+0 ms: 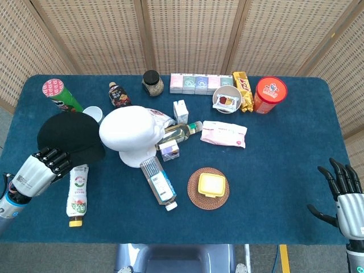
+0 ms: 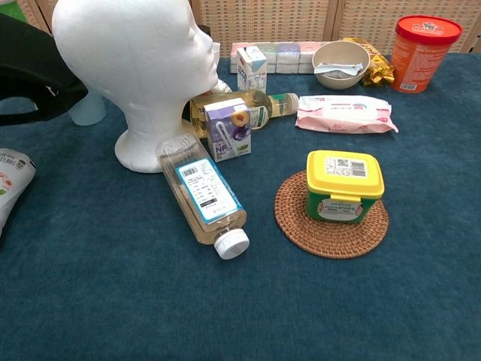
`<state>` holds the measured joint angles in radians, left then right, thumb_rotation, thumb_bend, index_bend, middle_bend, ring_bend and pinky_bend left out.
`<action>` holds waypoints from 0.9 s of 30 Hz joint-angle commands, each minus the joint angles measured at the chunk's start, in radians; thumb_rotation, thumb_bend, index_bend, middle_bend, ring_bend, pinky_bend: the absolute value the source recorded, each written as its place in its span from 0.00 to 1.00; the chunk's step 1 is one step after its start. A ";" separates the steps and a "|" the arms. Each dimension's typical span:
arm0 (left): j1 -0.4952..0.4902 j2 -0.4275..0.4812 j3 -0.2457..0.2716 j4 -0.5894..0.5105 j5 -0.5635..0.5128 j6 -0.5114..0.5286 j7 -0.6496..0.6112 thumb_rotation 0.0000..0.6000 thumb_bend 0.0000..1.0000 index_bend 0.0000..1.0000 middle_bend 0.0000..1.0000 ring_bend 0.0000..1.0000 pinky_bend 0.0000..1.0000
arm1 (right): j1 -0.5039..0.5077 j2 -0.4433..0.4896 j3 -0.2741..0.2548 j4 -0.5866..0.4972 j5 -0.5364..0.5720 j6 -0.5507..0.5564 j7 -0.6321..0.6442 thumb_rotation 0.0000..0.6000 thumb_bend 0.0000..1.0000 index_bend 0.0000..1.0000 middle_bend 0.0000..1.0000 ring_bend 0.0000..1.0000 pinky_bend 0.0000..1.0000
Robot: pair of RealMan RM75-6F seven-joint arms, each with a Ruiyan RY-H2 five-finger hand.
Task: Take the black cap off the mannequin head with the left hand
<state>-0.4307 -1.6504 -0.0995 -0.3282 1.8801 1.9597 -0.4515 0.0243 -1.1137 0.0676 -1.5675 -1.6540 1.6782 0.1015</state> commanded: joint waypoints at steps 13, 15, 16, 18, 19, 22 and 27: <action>0.041 -0.003 0.062 0.050 -0.087 -0.068 -0.109 1.00 0.00 0.17 0.11 0.17 0.39 | 0.000 0.000 0.002 -0.002 0.005 -0.001 -0.002 1.00 0.00 0.13 0.01 0.00 0.00; 0.046 0.008 0.072 0.036 -0.092 -0.068 -0.143 1.00 0.00 0.15 0.09 0.15 0.37 | 0.000 0.000 0.002 -0.003 0.006 -0.001 -0.004 1.00 0.00 0.13 0.01 0.00 0.00; 0.049 0.012 0.074 0.027 -0.096 -0.066 -0.157 1.00 0.00 0.15 0.08 0.15 0.37 | 0.000 0.000 0.002 -0.004 0.005 0.000 -0.005 1.00 0.00 0.13 0.01 0.00 0.00; 0.056 0.020 0.075 -0.002 -0.109 -0.055 -0.190 1.00 0.00 0.14 0.07 0.13 0.36 | -0.001 0.000 0.001 -0.005 0.004 0.000 -0.008 1.00 0.00 0.13 0.01 0.00 0.00; 0.059 0.024 0.075 -0.017 -0.114 -0.048 -0.206 1.00 0.00 0.13 0.06 0.12 0.36 | -0.001 0.000 0.001 -0.005 0.004 0.001 -0.009 1.00 0.00 0.13 0.01 0.00 0.00; 0.071 0.051 0.078 -0.076 -0.127 -0.032 -0.263 1.00 0.00 0.05 0.01 0.03 0.26 | -0.002 0.001 0.002 -0.007 0.005 0.002 -0.009 1.00 0.00 0.13 0.01 0.00 0.00; 0.090 0.136 0.115 -0.176 -0.114 -0.054 -0.259 1.00 0.00 0.00 0.00 0.00 0.18 | -0.003 0.002 0.003 -0.008 0.007 0.003 -0.006 1.00 0.00 0.13 0.01 0.00 0.00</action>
<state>-0.3522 -1.5529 -0.0021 -0.4607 1.7624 1.9099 -0.7106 0.0217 -1.1116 0.0708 -1.5753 -1.6465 1.6810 0.0951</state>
